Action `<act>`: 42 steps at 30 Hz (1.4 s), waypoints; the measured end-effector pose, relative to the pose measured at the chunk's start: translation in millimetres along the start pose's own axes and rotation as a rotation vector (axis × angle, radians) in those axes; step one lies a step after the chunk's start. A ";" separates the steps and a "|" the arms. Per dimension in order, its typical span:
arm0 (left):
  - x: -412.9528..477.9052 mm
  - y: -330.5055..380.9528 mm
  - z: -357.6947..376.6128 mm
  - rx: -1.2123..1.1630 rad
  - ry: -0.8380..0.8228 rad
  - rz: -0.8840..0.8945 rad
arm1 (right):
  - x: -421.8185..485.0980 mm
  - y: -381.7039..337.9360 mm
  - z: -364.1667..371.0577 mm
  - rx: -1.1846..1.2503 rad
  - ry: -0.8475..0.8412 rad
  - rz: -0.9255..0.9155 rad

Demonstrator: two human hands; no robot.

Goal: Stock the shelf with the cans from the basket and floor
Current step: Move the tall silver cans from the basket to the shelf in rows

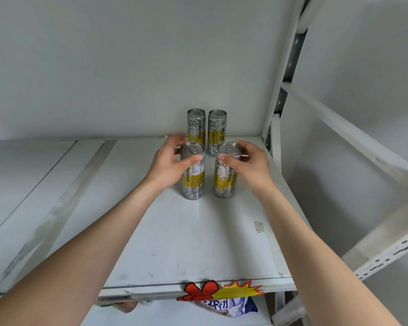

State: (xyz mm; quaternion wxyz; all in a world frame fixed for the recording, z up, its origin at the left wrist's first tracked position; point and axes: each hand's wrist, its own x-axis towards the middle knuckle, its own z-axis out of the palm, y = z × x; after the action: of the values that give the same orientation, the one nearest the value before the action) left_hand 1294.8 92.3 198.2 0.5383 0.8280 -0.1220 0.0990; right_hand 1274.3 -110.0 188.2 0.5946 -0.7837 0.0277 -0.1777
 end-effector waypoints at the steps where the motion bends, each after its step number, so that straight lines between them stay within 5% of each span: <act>1: 6.8 -1.8 0.8 0.001 0.006 0.002 | 6.1 2.3 1.9 0.003 -0.005 0.001; 16: 19.9 -37.0 14.3 -0.173 0.025 -0.063 | 13.4 33.7 6.9 0.074 -0.064 0.074; 42: 61.4 -87.9 47.1 0.007 0.054 -0.084 | 67.3 76.1 40.7 -0.008 -0.036 0.096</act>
State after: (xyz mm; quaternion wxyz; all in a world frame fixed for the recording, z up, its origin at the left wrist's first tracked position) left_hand 1381.8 77.7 121.2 0.5421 0.8314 -0.0720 0.0990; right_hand 1362.7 -111.8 123.8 0.5998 -0.7868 0.0551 -0.1348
